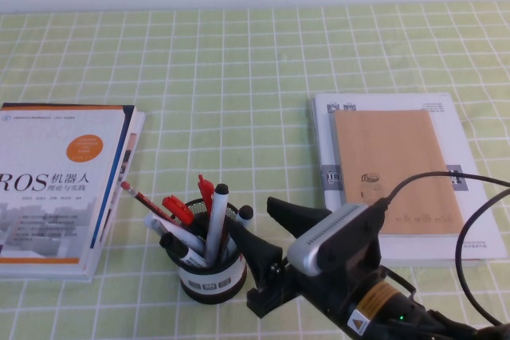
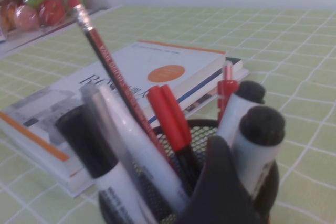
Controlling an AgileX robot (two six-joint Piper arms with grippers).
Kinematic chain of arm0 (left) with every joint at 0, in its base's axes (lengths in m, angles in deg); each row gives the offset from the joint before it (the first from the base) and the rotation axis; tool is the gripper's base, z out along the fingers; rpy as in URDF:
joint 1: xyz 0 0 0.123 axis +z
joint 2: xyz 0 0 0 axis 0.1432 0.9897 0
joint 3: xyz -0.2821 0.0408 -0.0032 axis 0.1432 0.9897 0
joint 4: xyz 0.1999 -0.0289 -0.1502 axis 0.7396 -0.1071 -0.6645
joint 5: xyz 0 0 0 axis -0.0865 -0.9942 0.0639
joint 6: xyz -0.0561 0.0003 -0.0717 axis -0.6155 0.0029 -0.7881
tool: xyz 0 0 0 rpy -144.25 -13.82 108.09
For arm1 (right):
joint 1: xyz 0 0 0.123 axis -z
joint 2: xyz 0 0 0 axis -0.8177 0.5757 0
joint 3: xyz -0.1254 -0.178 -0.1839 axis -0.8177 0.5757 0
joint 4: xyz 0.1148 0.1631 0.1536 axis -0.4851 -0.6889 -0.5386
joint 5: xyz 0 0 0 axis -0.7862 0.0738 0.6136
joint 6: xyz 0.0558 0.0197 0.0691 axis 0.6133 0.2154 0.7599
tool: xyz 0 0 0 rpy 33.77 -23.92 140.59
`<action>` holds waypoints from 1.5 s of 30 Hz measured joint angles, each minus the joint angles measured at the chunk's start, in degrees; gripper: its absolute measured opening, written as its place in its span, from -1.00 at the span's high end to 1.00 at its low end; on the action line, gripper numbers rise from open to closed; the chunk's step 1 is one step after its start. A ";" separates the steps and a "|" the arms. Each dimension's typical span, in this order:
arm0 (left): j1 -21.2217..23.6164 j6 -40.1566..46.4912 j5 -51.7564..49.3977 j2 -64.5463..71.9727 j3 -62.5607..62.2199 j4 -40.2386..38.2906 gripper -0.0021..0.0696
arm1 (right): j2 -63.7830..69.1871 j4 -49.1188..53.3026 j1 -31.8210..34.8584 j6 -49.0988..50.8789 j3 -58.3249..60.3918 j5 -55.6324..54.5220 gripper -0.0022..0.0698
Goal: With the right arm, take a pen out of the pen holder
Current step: 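Take a marker out of the pen holder and lay it on the table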
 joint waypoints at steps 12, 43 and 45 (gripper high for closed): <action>0.00 0.00 0.00 0.00 0.00 0.00 0.96 | 3.82 -2.87 0.00 0.13 -4.24 -0.12 -0.19; 0.00 0.00 0.00 0.00 0.00 0.00 0.96 | 4.76 -0.76 0.00 0.78 -6.15 -0.51 0.67; 0.00 0.00 0.00 0.00 0.00 0.00 0.96 | 4.76 -0.76 0.00 0.78 -6.24 -0.65 0.67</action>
